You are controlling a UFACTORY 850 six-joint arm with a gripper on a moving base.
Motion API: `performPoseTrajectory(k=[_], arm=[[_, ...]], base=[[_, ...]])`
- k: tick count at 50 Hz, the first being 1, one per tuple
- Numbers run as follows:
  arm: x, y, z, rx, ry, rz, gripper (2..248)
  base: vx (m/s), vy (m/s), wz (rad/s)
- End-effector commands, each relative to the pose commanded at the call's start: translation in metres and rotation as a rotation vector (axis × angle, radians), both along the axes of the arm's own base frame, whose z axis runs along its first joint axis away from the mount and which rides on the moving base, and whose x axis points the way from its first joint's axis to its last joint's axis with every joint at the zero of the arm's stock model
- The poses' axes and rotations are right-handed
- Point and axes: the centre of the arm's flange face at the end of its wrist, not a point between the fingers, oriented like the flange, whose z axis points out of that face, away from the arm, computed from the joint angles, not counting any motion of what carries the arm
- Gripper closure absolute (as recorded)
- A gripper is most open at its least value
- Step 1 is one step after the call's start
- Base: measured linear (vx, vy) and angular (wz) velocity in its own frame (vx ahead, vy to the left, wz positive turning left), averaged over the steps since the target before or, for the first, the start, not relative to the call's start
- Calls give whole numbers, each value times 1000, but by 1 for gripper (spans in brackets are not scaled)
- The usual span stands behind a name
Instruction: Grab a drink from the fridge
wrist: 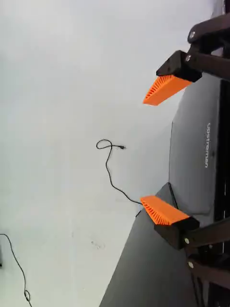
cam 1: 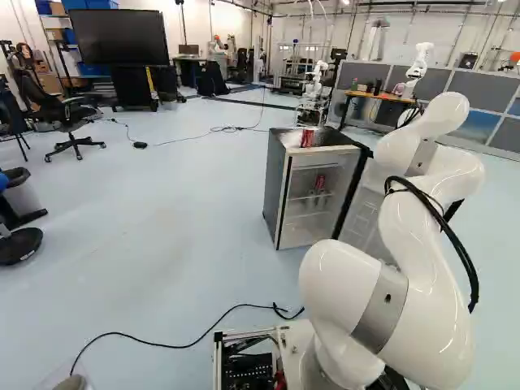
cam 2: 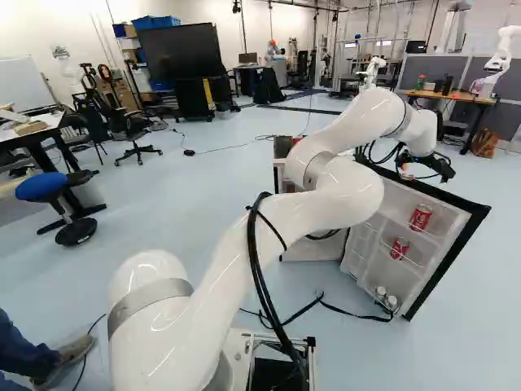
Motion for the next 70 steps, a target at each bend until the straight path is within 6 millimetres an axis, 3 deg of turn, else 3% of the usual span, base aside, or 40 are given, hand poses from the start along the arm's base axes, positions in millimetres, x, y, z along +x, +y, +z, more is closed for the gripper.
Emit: performPoseTrajectory(k=[12,51,70], arm=[[0,-2,-11,5,4,-1,3],[-7,12,-24,206,100,-24,3],[-8,13,-25,224,107,-25,3]], base=[[0,0,0],[0,0,0],[0,0,0]])
